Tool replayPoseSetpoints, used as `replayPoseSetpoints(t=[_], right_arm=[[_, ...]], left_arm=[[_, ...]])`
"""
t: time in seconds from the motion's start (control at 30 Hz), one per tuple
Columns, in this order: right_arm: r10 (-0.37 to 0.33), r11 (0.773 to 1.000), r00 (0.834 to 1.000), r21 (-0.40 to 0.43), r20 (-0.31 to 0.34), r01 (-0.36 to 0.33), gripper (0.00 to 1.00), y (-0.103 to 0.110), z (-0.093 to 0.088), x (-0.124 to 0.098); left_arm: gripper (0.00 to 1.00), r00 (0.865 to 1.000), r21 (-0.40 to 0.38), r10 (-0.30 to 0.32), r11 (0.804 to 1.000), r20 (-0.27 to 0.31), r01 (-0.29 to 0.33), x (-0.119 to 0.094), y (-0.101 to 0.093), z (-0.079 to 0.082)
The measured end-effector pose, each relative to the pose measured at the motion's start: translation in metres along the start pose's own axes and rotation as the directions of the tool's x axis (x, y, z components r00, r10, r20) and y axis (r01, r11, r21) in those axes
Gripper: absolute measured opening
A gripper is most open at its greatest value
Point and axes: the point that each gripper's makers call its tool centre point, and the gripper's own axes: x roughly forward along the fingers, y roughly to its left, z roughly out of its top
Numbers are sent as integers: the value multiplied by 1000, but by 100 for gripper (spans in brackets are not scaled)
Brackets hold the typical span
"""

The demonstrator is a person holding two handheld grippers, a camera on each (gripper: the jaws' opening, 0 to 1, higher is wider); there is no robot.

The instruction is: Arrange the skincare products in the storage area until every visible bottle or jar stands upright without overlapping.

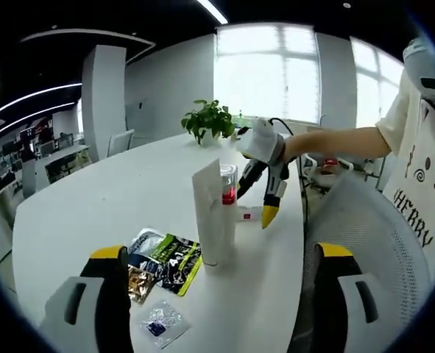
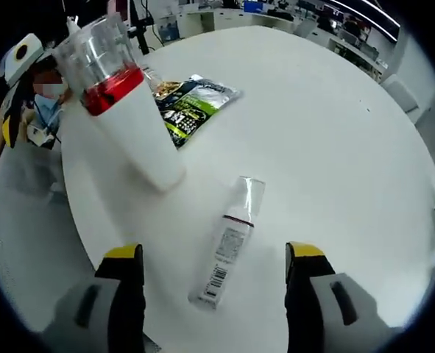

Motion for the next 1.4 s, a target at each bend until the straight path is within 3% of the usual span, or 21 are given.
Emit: replayPoseSetpoints(t=[0.53,0.77,1.13,1.4], right_arm=[[-26,999,1000,44,-16,27,63,-4,-8,8],[-74,997,996,-6,-54,74,60,-2,-11,9],[-81,997,996,5,-33,81,58,-5,-11,9],[-85,996,996,9,-20,85,51,-3,-10,10]], left_arm=[[99,1000,-11,6,1000,10,-6,-2,-2,0],[99,1000,-23,9,1000,4,-9,0,-5,-5],[98,1000,-32,9,999,6,-9,0,-10,-5],[98,1000,-29,1,1000,13,-1,2,-16,-3]])
